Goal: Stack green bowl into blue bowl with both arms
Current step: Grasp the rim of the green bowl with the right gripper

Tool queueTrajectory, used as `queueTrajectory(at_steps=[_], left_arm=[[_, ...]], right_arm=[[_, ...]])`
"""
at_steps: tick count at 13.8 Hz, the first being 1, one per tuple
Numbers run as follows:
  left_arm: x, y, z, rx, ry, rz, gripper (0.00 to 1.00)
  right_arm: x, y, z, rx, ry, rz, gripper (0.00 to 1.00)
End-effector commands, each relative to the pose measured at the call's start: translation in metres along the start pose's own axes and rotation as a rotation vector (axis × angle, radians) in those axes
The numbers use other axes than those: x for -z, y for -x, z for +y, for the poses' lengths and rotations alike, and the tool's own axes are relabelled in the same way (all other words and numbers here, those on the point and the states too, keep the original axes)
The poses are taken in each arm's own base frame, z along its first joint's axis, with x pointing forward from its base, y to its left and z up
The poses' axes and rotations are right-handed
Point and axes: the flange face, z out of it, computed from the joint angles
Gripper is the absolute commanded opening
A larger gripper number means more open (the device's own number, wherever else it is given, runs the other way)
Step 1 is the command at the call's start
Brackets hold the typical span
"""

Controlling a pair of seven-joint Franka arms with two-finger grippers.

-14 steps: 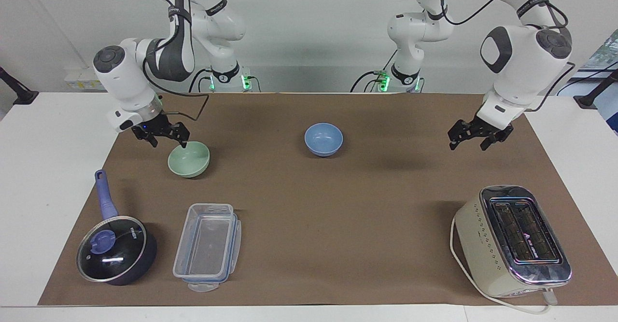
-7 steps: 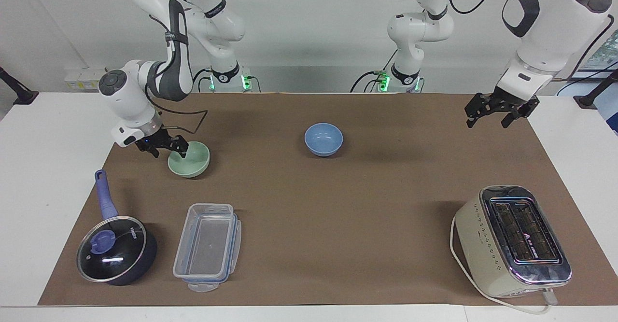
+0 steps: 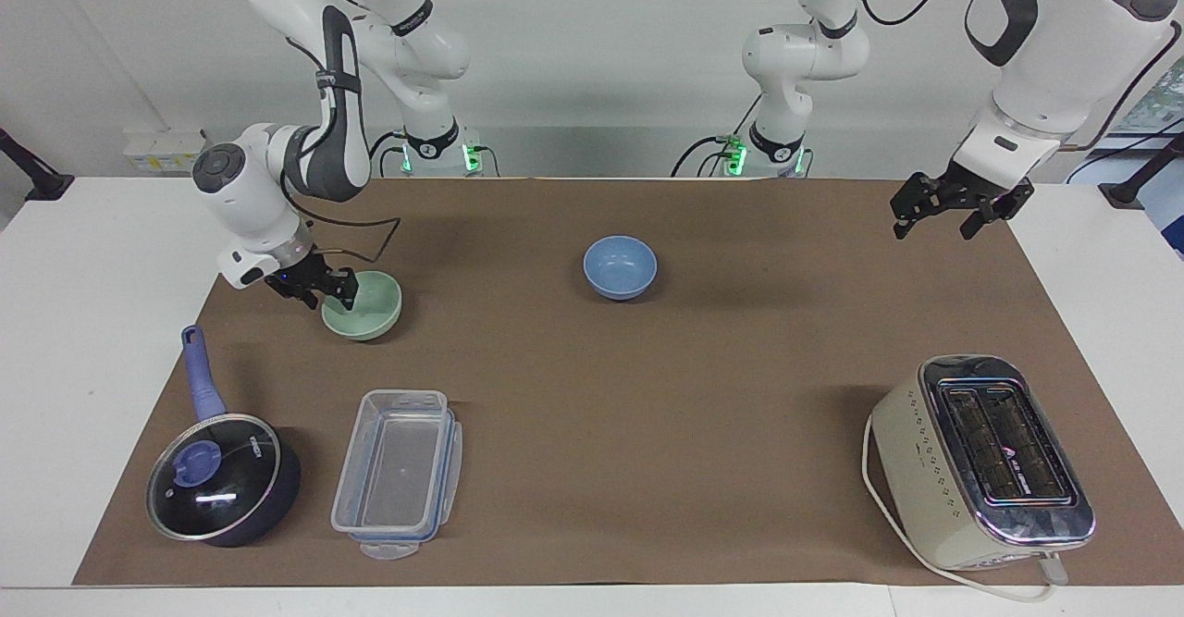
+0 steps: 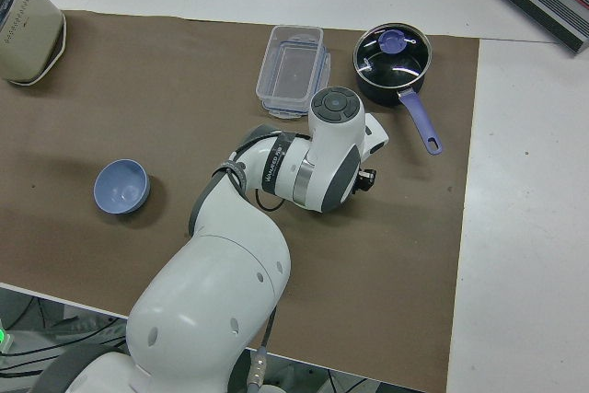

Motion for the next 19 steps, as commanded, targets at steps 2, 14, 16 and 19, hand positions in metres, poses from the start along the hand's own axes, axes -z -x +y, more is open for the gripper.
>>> queueTrajectory(at_steps=[2, 14, 16, 19], left_arm=[[0.003, 0.002, -0.003, 0.003, -0.019, -0.005, 1.00], [0.004, 0.003, -0.003, 0.005, -0.019, -0.005, 1.00], [0.004, 0.003, -0.003, 0.005, -0.019, -0.005, 1.00], [0.004, 0.003, -0.003, 0.005, -0.019, -0.005, 1.00]], right_arm=[[0.006, 0.000, 0.001, 0.009, -0.021, 0.008, 0.00], [0.090, 0.018, -0.125, 0.058, -0.105, -0.035, 0.00], [0.093, 0.026, -0.168, 0.062, -0.101, -0.037, 0.00], [0.094, 0.043, -0.235, 0.026, -0.106, -0.046, 0.00]])
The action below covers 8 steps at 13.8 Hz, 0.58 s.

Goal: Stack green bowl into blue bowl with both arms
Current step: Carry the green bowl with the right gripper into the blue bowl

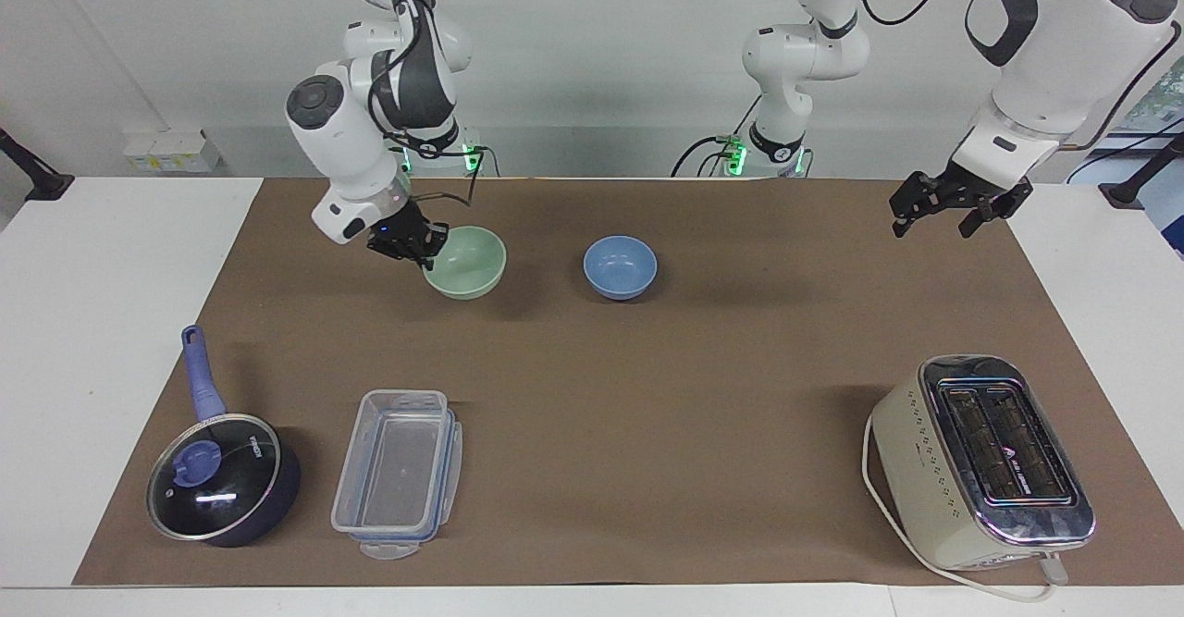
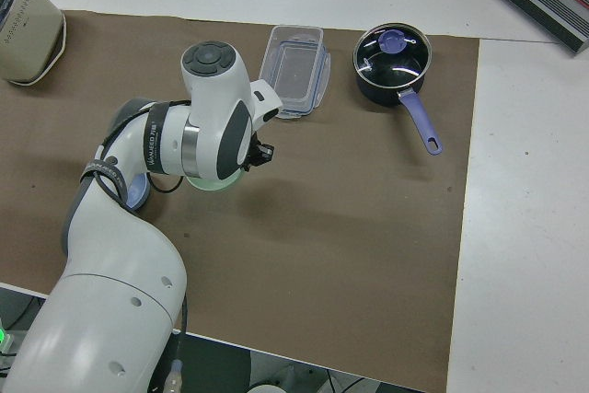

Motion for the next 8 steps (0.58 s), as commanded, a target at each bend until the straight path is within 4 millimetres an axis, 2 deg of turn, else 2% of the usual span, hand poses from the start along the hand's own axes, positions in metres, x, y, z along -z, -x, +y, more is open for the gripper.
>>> queueTrajectory(at_steps=[1, 4, 8], left_arm=[[0.004, 0.003, -0.002, 0.003, -0.019, -0.004, 1.00], [0.004, 0.002, -0.003, 0.004, -0.019, -0.002, 1.00], [0.004, 0.003, -0.003, 0.004, -0.019, -0.004, 1.00]], right_arm=[[0.000, 0.019, -0.061, -0.051, -0.015, 0.010, 0.00], [-0.008, 0.035, -0.128, -0.074, -0.028, 0.048, 0.00], [-0.036, 0.050, -0.184, -0.079, -0.067, 0.054, 0.00]])
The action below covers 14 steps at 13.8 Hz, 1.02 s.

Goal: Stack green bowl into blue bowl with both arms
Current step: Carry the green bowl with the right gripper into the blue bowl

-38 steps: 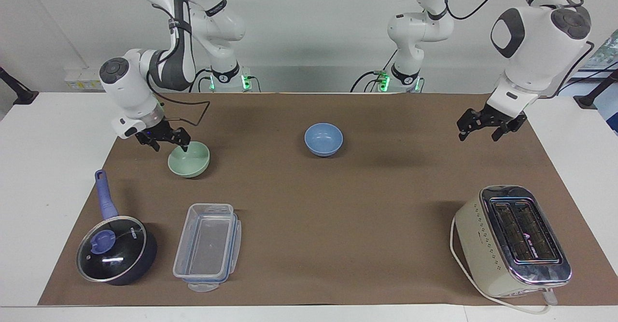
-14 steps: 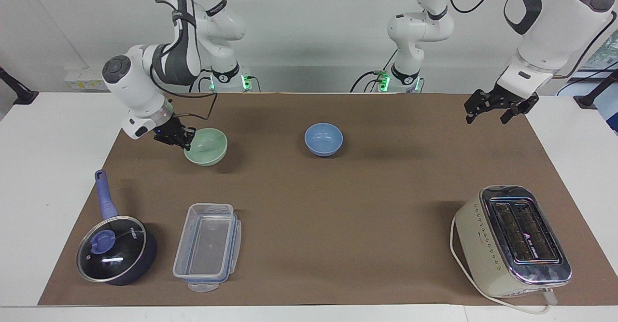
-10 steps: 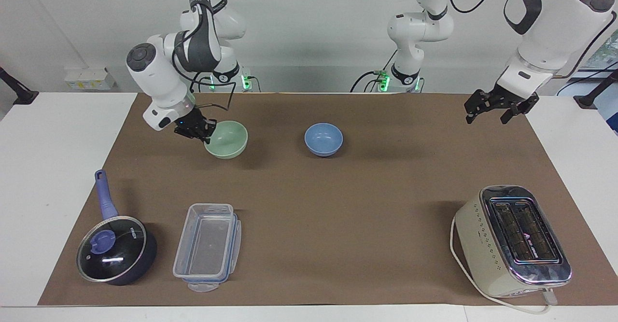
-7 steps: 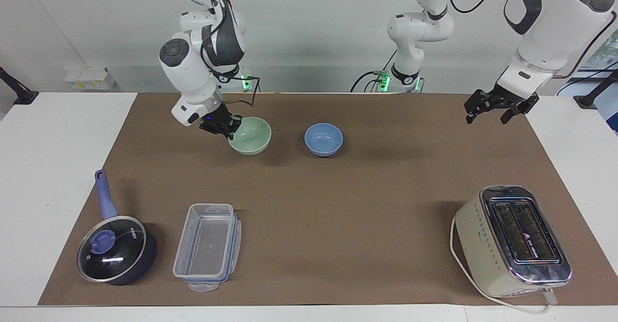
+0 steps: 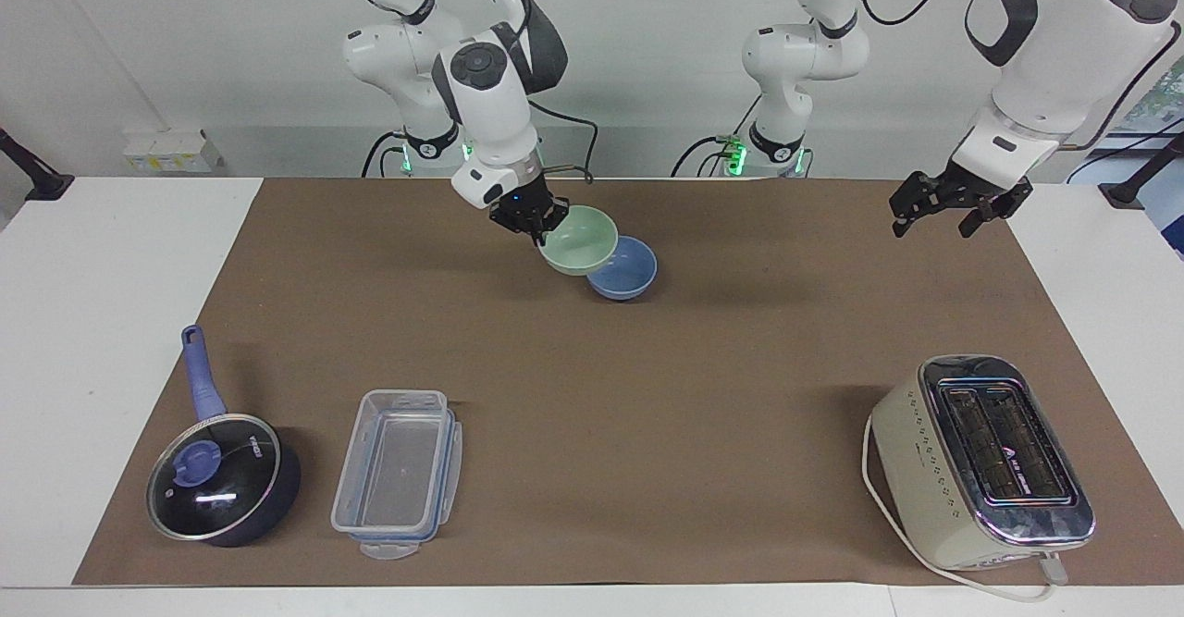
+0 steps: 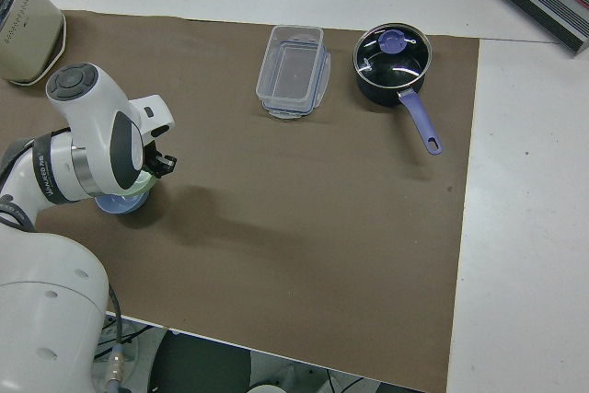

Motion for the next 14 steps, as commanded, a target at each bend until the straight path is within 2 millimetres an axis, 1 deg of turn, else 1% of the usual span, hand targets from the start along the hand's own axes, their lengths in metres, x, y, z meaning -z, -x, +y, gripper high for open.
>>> queueTrajectory(at_steps=[1, 2, 5, 6, 7, 11, 14], left_arm=[[0.004, 0.002, -0.002, 0.003, -0.019, -0.004, 1.00], [0.004, 0.002, -0.002, 0.004, -0.019, -0.004, 1.00], [0.004, 0.002, -0.002, 0.004, -0.019, -0.004, 1.00], [0.004, 0.003, -0.003, 0.004, -0.019, -0.004, 1.00], [0.004, 0.002, -0.003, 0.004, -0.019, -0.002, 1.00], [0.004, 0.003, -0.003, 0.006, -0.019, -0.004, 1.00], [0.004, 0.003, -0.003, 0.004, -0.019, -0.004, 1.00]], right_arm=[[-0.021, 0.006, -0.027, -0.026, -0.053, 0.004, 0.00], [-0.025, 0.007, -0.031, -0.018, -0.054, 0.004, 0.00], [-0.033, 0.003, -0.034, -0.007, -0.061, 0.021, 0.00], [-0.042, 0.006, -0.041, 0.005, -0.060, 0.018, 0.00], [-0.044, 0.009, -0.044, 0.009, -0.064, 0.025, 0.00], [-0.056, 0.010, -0.042, 0.010, -0.053, 0.012, 0.00], [-0.068, 0.013, -0.036, 0.010, -0.053, 0.025, 0.00]])
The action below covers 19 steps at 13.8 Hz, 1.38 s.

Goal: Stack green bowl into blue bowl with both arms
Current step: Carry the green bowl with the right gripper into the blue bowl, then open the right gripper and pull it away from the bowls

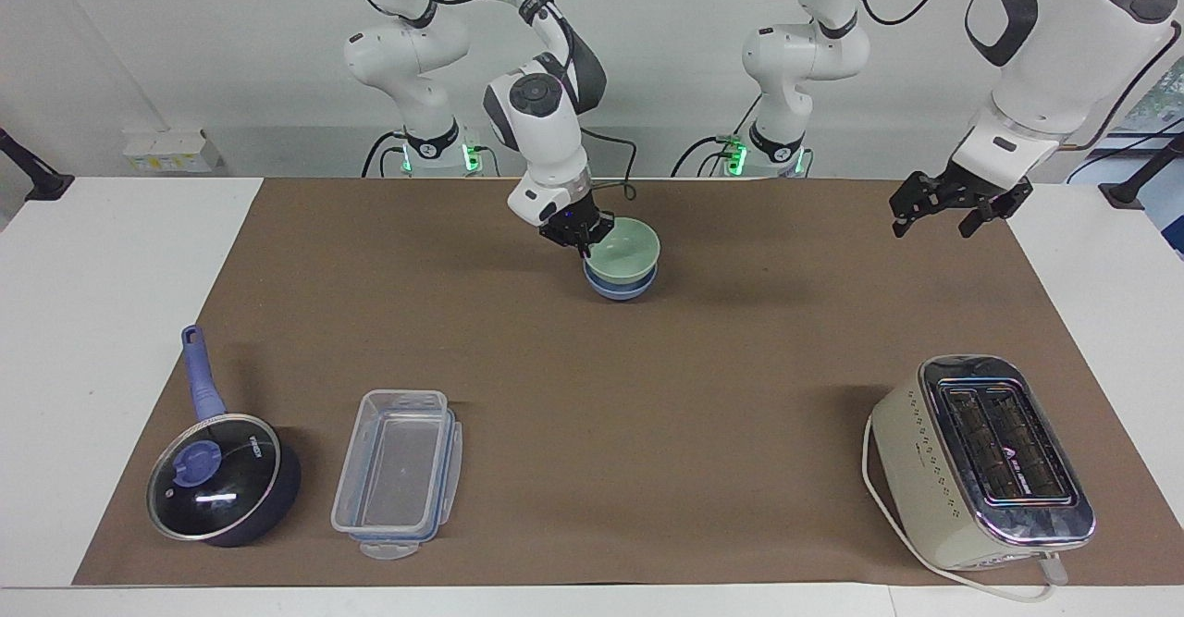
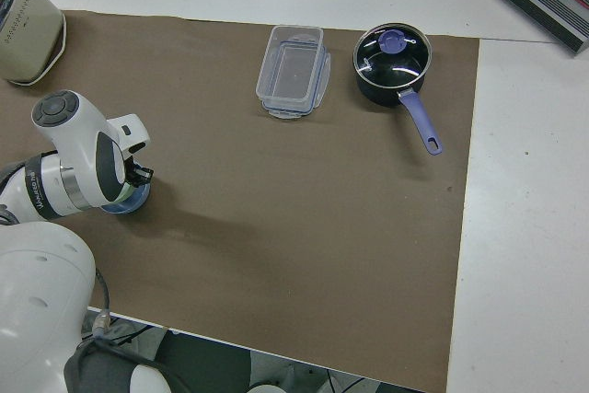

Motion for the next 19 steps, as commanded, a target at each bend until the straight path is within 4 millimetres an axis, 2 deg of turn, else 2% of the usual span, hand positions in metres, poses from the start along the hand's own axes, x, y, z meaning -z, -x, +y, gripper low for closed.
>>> queueTrajectory(at_steps=[1, 6, 8, 11, 15, 17, 19], left_arm=[[0.004, 0.003, -0.003, 0.004, -0.019, -0.004, 1.00], [0.004, 0.002, -0.002, 0.003, -0.019, -0.004, 1.00], [0.004, 0.002, -0.002, 0.003, -0.019, -0.004, 1.00], [0.004, 0.002, -0.002, 0.004, -0.019, -0.004, 1.00], [0.004, 0.003, -0.003, 0.006, -0.019, -0.004, 1.00], [0.003, 0.002, -0.003, 0.004, -0.019, -0.005, 1.00], [0.003, 0.002, -0.003, 0.006, -0.019, -0.004, 1.00]], right_arm=[[-0.010, 0.003, 0.005, -0.010, -0.023, 0.020, 0.00], [-0.013, 0.003, 0.003, -0.006, -0.026, 0.026, 0.00], [-0.013, 0.003, 0.003, -0.004, -0.026, 0.026, 0.05], [-0.013, 0.003, 0.003, -0.007, -0.025, 0.024, 0.27], [-0.009, 0.002, 0.001, -0.016, -0.029, 0.028, 0.29], [0.007, -0.002, -0.005, -0.010, -0.043, 0.043, 0.39], [0.030, -0.006, -0.002, -0.017, -0.055, 0.058, 0.70]])
